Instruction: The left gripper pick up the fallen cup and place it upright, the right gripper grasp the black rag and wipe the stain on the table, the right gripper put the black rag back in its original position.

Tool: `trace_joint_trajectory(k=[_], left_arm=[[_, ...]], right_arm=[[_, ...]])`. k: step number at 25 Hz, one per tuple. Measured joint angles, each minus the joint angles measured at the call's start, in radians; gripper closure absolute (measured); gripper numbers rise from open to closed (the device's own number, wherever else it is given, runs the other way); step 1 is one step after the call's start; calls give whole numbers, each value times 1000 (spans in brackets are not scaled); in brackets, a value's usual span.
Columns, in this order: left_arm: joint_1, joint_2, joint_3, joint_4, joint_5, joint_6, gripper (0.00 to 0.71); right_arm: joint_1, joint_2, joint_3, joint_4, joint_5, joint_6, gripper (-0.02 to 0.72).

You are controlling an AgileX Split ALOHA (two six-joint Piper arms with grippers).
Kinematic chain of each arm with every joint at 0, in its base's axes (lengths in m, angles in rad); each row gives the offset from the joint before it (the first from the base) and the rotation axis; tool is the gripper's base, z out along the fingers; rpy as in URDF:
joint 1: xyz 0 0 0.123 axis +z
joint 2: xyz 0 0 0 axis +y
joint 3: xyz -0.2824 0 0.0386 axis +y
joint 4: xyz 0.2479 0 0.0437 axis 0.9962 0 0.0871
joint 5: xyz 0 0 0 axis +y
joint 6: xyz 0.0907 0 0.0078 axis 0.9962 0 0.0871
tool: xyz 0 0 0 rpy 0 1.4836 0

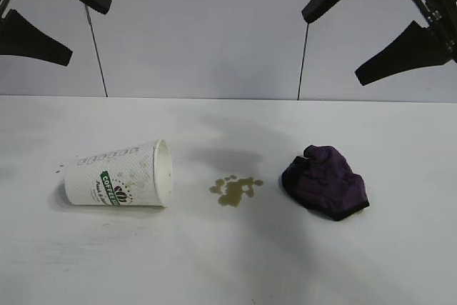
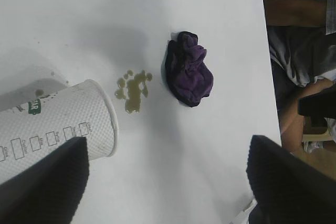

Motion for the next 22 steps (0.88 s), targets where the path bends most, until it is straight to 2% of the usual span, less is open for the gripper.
trace_joint_trajectory(k=[22], left_arm=[[0, 0, 0, -5, -12, 0, 116]], right_arm=[[0, 0, 0, 0, -11, 0, 114]])
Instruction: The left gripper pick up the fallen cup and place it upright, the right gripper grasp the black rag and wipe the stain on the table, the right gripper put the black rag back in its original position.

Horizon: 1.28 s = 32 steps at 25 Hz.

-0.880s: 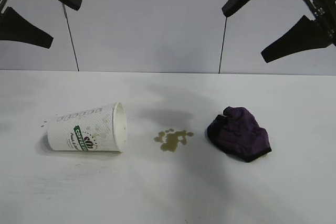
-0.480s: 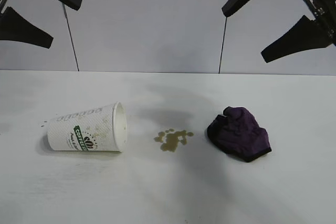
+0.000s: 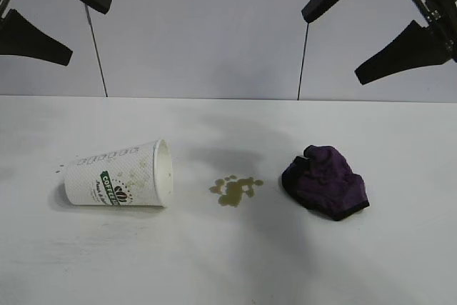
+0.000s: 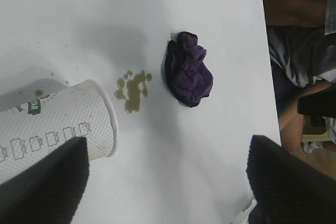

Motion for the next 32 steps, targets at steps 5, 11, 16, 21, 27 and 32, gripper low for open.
trace_joint_trajectory(k=[5, 11, 16, 21, 27, 32], left_arm=[[0, 0, 0, -5, -10, 1, 116], [0, 0, 0, -5, -29, 1, 116], [0, 0, -2, -20, -41, 12, 116], [-2, 1, -77, -20, -15, 95, 112], [-113, 1, -225, 159, 29, 283, 84], [-290, 1, -256, 482, 13, 324, 24]], right_arm=[[0, 0, 0, 1, 0, 0, 114], [0, 0, 0, 3, 0, 0, 114], [0, 0, 0, 3, 0, 0, 114], [0, 0, 0, 3, 0, 0, 114], [0, 0, -5, 3, 0, 0, 114], [0, 0, -5, 3, 5, 0, 114]])
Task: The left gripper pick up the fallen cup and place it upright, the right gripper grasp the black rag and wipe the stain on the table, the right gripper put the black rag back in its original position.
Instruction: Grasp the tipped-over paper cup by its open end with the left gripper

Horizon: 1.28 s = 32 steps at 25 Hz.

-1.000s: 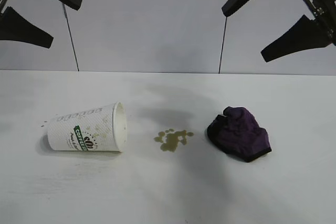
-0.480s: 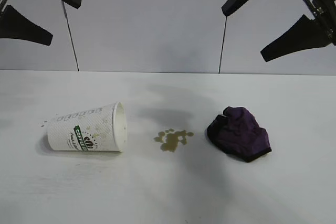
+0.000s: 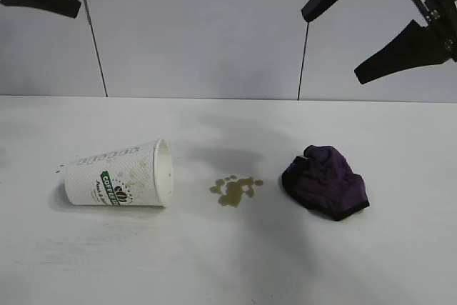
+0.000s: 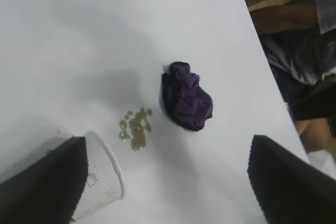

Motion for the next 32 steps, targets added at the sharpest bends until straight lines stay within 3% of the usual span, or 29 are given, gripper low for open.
trace_joint_trajectory(k=[5, 8, 10, 32], left_arm=[[-202, 0, 0, 416, -38, 60, 17], [-281, 17, -1, 537, -67, 64, 17], [-306, 44, -1, 567, -81, 64, 17], [-315, 358, 4, 697, -110, 126, 17]], right_arm=[[0, 0, 0, 0, 3, 0, 114], [0, 0, 0, 0, 3, 0, 114], [0, 0, 0, 0, 6, 0, 114], [0, 0, 0, 0, 22, 0, 114]])
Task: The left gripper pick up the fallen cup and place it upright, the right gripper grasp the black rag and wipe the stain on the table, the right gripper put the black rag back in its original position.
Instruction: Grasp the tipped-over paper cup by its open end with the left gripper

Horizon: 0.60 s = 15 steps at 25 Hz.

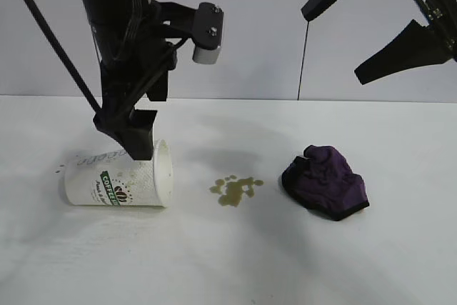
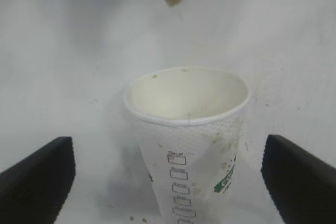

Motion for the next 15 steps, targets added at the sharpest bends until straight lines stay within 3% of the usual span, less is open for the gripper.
trace_joint_trajectory(k=[10, 15], left_arm=[[0, 54, 7, 26, -75, -14, 16], [0, 54, 7, 26, -112, -107, 16]], right_arm=[[0, 0, 0, 0, -1, 0, 114], [0, 0, 0, 0, -1, 0, 114]])
